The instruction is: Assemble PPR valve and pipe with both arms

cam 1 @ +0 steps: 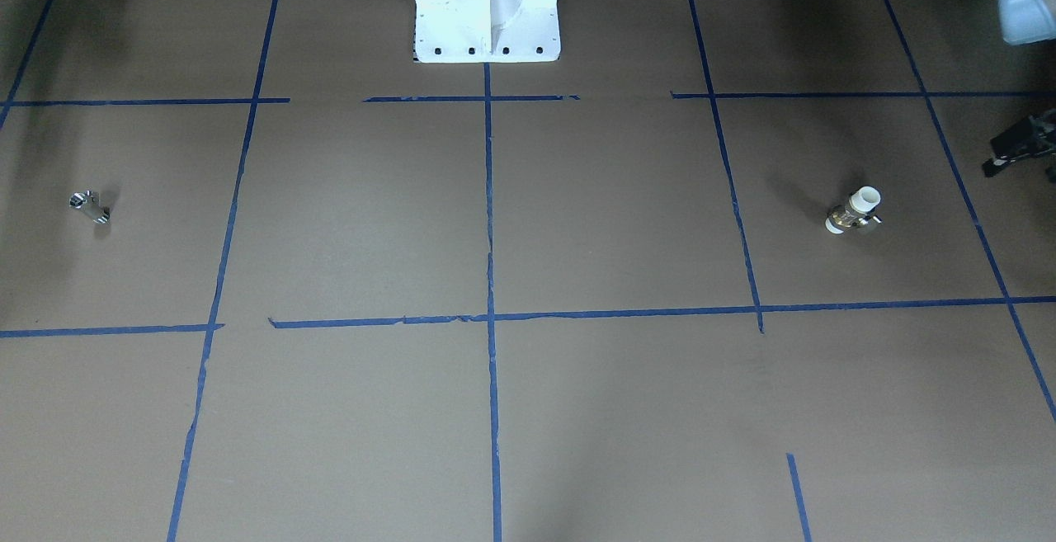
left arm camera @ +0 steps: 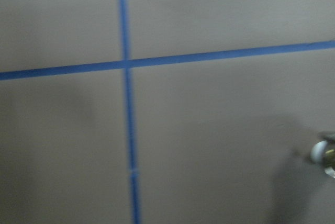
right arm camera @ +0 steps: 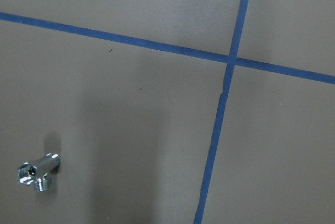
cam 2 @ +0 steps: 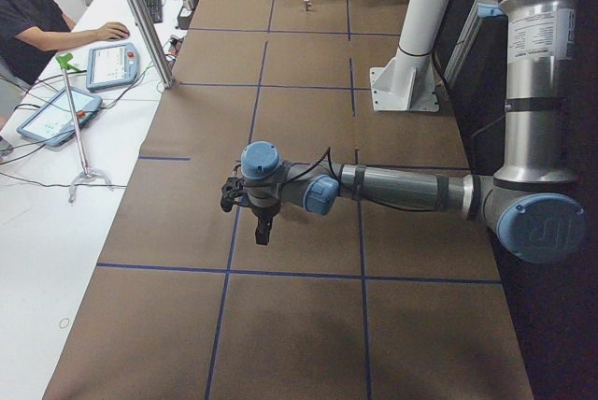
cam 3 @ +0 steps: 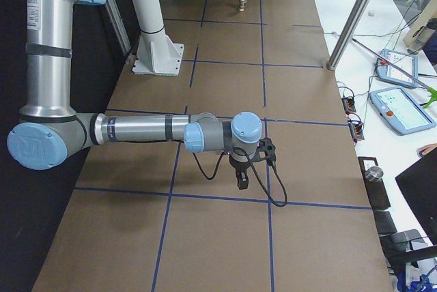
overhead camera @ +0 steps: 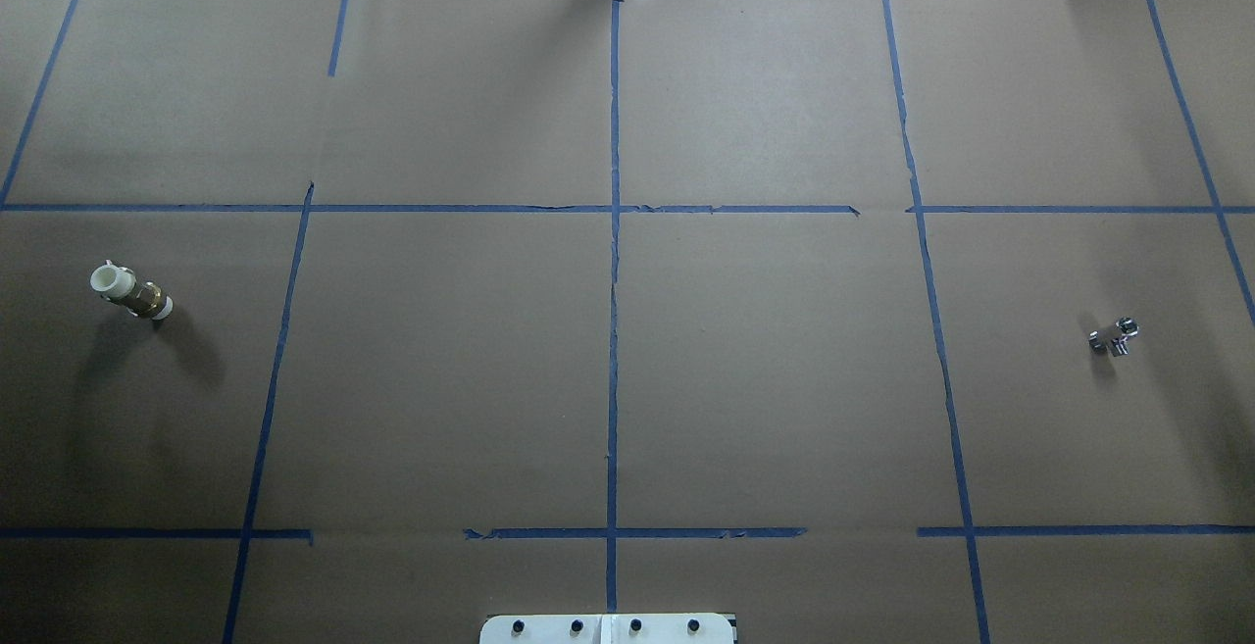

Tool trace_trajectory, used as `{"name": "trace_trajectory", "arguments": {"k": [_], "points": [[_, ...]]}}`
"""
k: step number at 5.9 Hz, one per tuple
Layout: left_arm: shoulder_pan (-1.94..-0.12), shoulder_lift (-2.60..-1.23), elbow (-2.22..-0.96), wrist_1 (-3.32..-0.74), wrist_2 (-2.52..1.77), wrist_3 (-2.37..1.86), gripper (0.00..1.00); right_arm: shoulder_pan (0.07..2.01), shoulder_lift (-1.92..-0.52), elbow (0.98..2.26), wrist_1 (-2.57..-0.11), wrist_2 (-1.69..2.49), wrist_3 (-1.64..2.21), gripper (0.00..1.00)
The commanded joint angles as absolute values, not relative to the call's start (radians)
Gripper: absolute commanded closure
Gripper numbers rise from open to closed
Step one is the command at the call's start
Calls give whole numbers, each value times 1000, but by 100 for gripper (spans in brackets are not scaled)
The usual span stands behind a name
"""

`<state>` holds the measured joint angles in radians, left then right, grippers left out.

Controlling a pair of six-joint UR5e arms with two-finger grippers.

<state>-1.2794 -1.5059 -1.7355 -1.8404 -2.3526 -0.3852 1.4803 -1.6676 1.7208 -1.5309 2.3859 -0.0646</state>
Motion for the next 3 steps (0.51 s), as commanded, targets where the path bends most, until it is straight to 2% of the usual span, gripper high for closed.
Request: {"name": "trace_trajectory", "arguments": {"k": [1,2,3], "points": [[-1113,-1570,-1807,-1856,-2339,-677,0,1480,-1672,1724,-1529,2405,-66,0],[-1003,-1589,-1806,-1856,-2262,-745,0,1480,-1672,1724,-1529,2407,-66,0],[-977,-1588,-1792,-1859,-2205,-750,2,1480,-1674,1723,-1529,2407,-64,0]]}}
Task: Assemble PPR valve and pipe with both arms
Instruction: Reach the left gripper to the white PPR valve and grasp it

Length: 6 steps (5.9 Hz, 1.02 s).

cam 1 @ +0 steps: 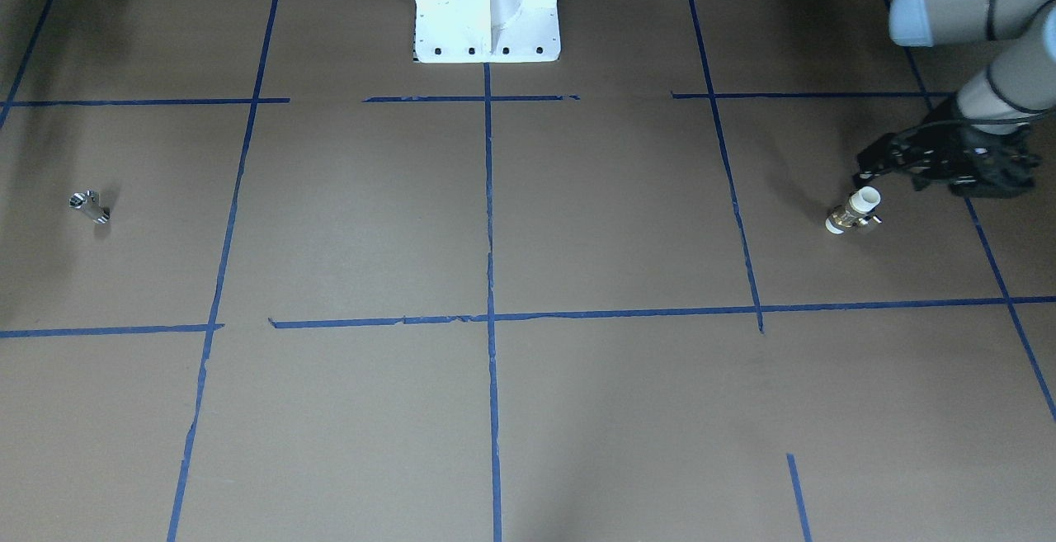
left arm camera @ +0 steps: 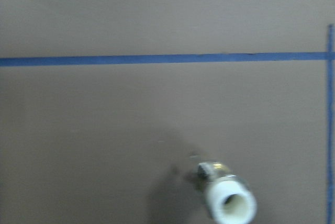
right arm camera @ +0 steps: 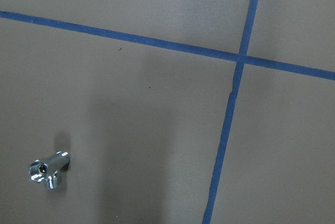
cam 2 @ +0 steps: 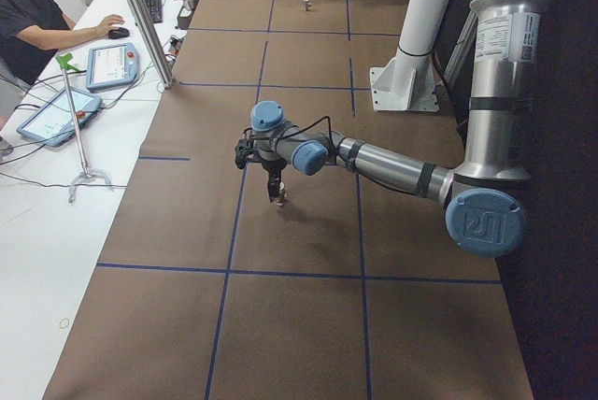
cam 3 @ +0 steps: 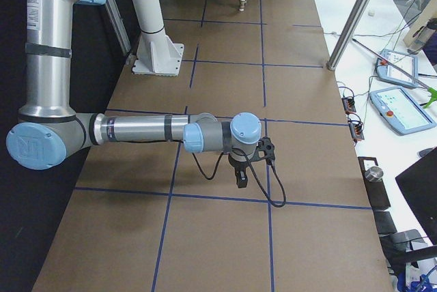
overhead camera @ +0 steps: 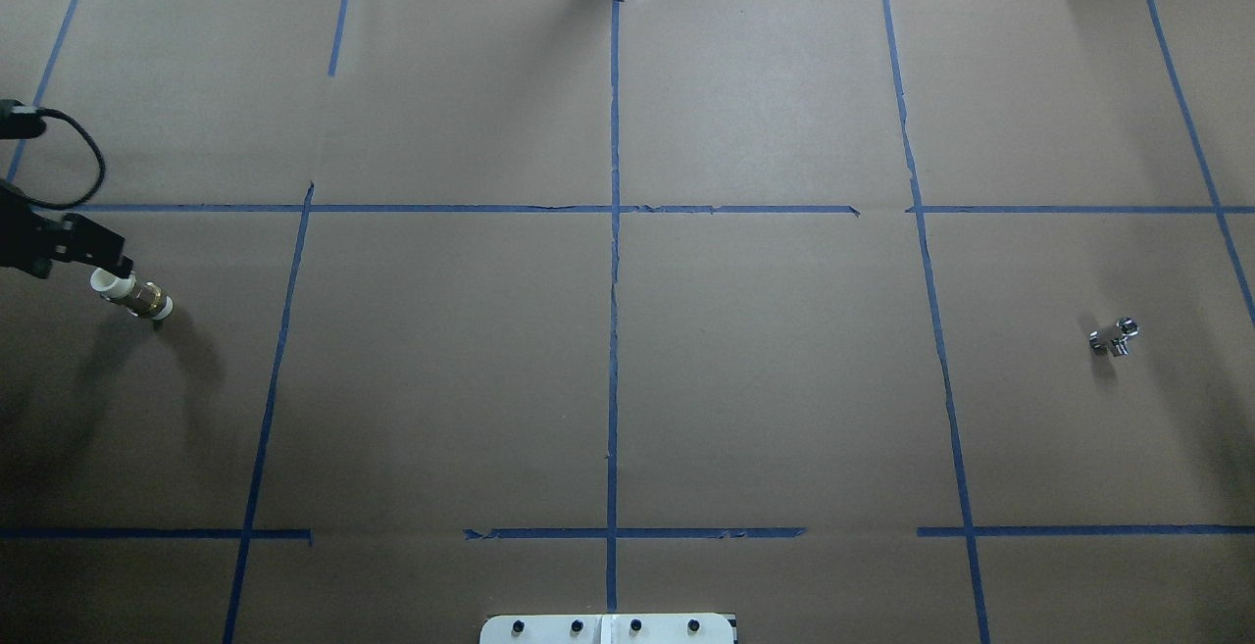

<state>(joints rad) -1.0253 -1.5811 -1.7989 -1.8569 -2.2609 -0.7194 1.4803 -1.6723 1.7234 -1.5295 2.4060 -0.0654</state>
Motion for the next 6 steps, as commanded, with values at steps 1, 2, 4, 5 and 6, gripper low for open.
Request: {"name": "trace_trajectory", "arguments": {"k": [1,2,4,5,6], "points": [[-977,-1589,-1780,-1861,-2203,-746,3,1480,-1674,1723,-1529,2407,-64,0],[-977,-1589,-1779,-1861,-2201,-747,4,1480,-1674,1723,-1529,2411,-64,0],[-977,-1591,-1781,-1859,-2195,-747,16,1480,-1674,1723,-1529,2434,-66,0],[-977,-1589,-1781,-1858,-2194,-746,20,1480,-1674,1724,-1529,2434,-66,0],[-979,-1588,-1782,-1858,-2194,-744,22,1480,-1674,1724,-1529,2436,-66,0]]}}
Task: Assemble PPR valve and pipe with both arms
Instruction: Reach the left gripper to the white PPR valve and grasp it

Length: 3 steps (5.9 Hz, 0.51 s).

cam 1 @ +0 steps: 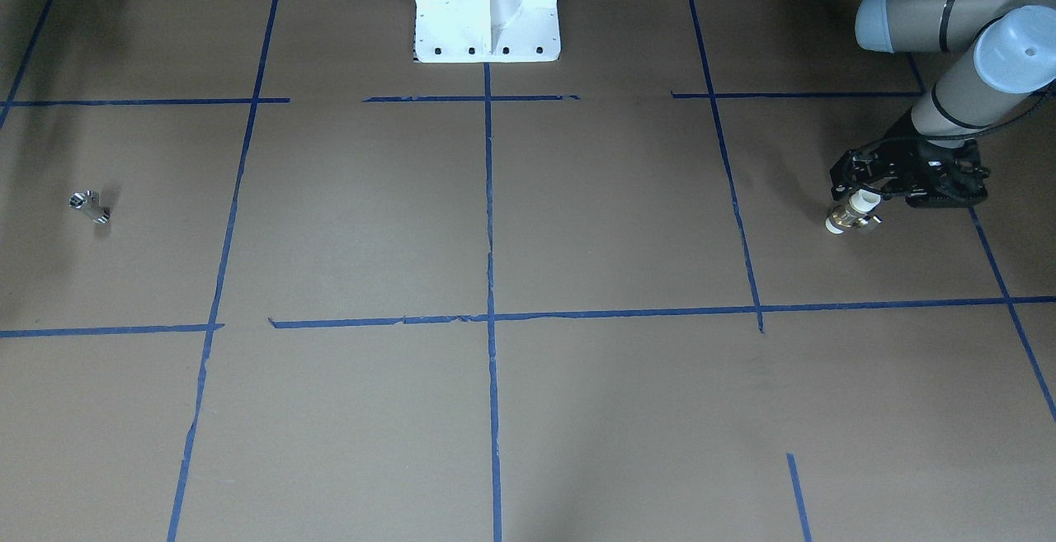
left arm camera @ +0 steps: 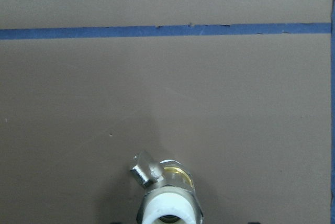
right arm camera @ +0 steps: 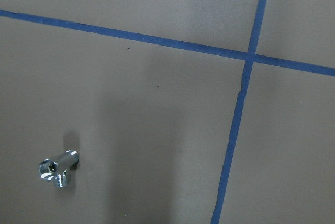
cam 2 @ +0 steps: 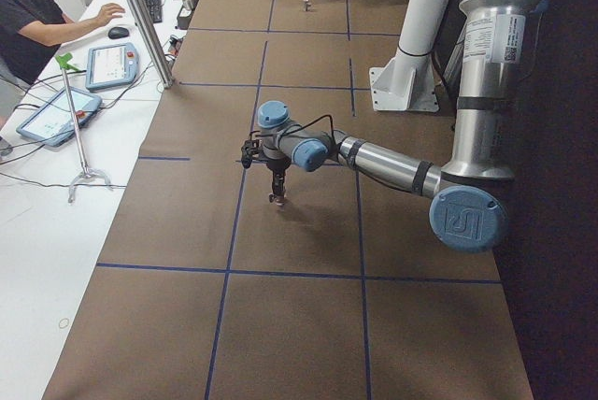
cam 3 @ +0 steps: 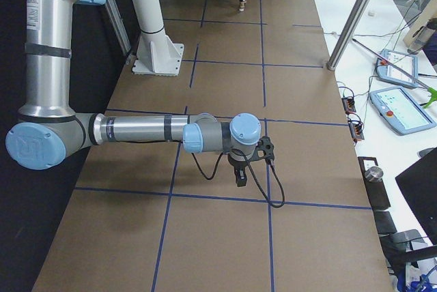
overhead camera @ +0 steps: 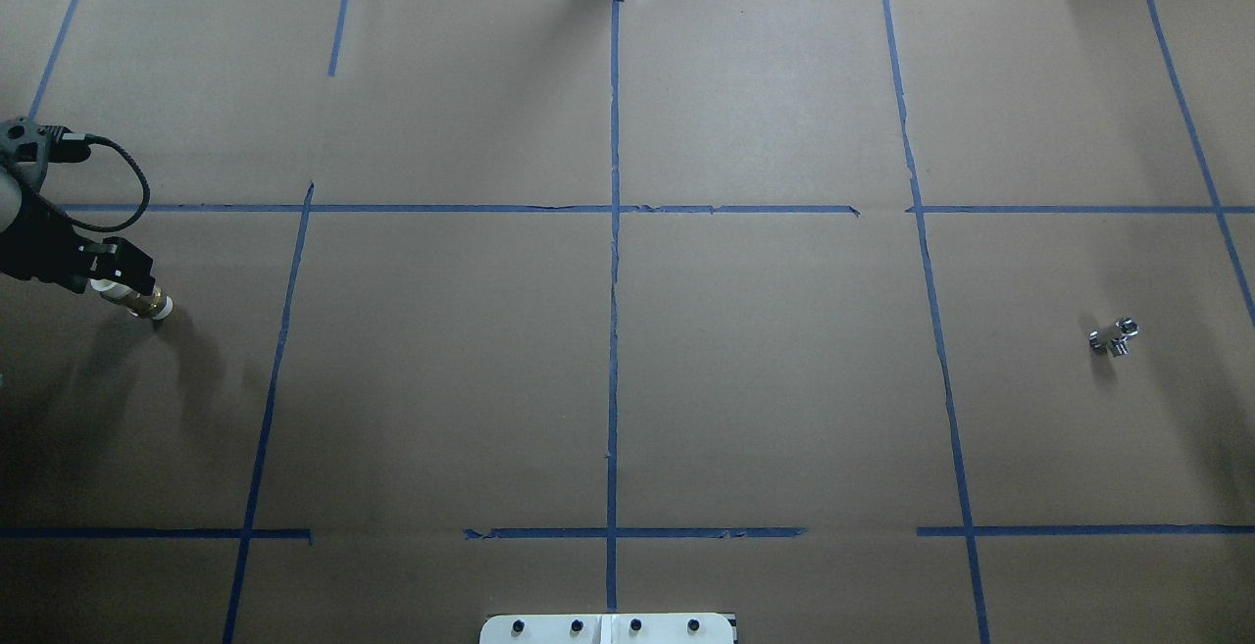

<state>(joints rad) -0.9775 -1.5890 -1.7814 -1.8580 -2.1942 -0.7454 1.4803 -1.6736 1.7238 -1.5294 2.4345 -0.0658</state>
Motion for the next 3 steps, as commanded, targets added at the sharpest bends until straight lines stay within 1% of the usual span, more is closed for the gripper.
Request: {"name": "trace_trajectory", "arguments": {"k": [1,3], "points": [[-983,-1588,-1793,-1858,-2192,-744,24,1480,-1674,1723,-1529,2436,-66,0],[-983,-1588,-1786,-1856,-2191,-741,24,1480,-1674,1721,-1529,2436,-66,0]]}}
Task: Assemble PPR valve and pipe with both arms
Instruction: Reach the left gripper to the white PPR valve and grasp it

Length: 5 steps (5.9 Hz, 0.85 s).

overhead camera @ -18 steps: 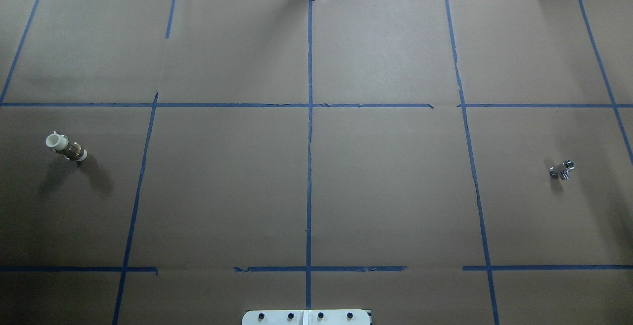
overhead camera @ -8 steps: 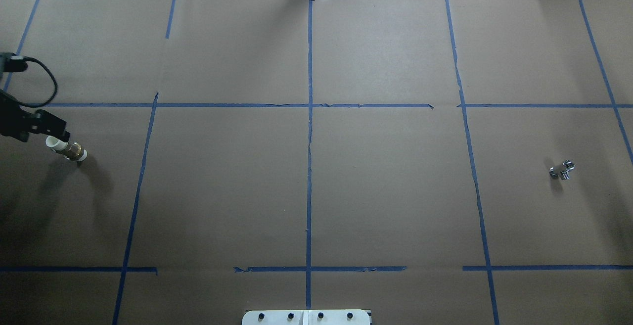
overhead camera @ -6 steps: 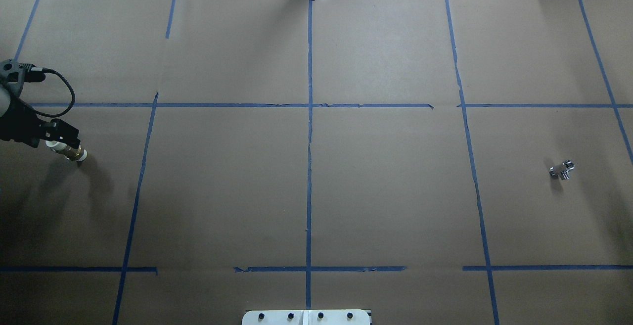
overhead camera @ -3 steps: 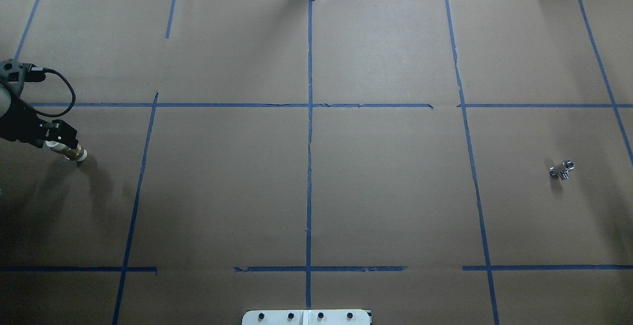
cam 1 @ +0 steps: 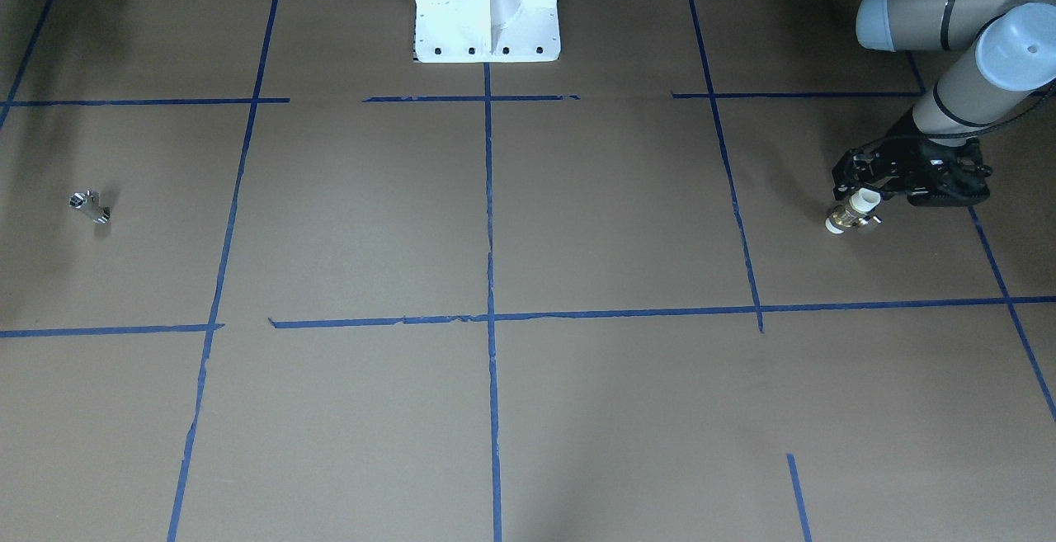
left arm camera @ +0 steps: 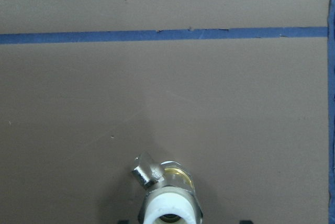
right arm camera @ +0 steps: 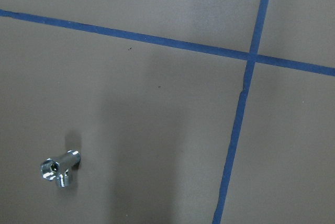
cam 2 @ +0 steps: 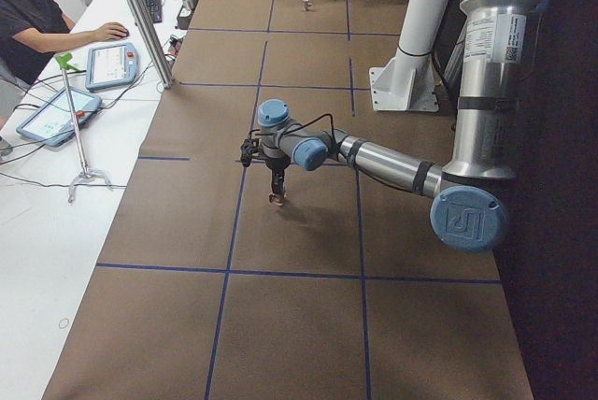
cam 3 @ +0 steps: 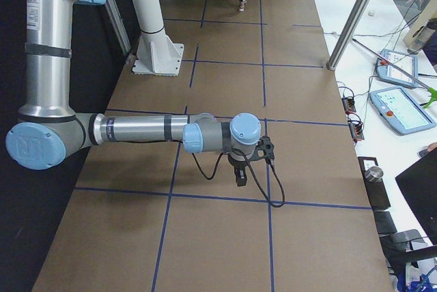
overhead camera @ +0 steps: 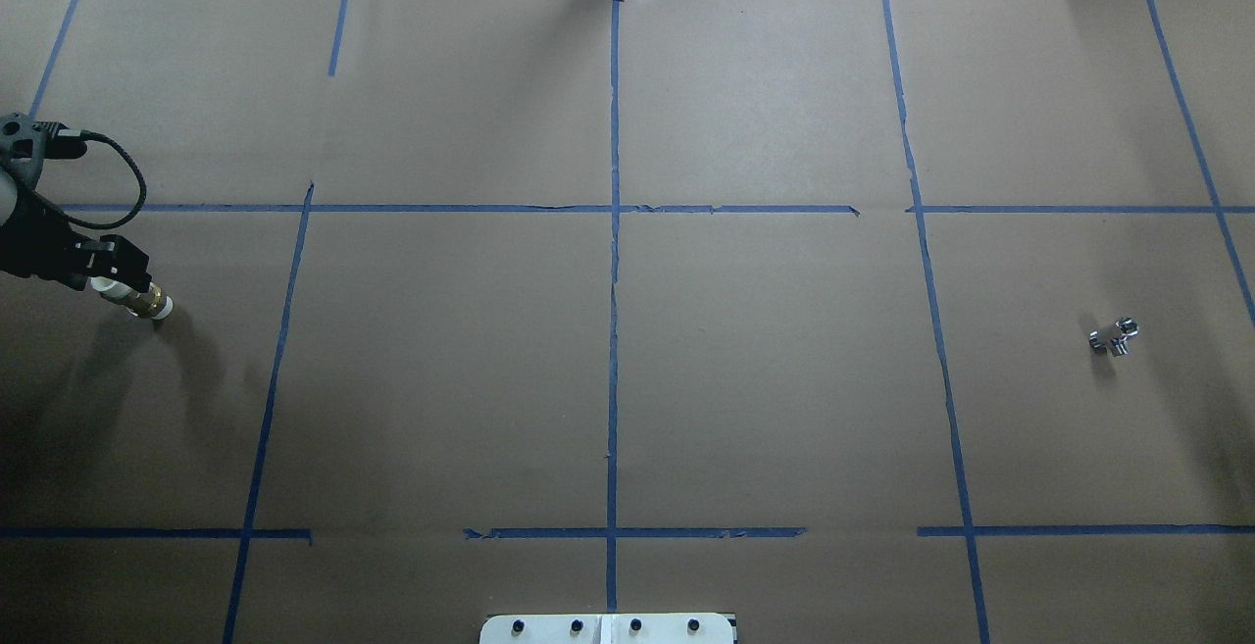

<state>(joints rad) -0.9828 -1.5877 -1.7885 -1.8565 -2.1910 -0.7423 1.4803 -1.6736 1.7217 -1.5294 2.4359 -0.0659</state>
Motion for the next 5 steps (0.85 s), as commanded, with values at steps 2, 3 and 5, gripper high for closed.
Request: {"name": "trace_trajectory", "arguments": {"k": [2,3,5], "points": [[-985,-1586,-1778,-1856,-2191,-741,30,1480,-1674,1721,-1529,2436,-66,0],[-989,-1586,-1779,-1856,-2191,-741,46,1480,-1674,1723,-1528,2436,-66,0],[-1002,-1588,-1778,-1856,-2191,-742,97,1480,-1674,1723,-1528,2436,-66,0]]}}
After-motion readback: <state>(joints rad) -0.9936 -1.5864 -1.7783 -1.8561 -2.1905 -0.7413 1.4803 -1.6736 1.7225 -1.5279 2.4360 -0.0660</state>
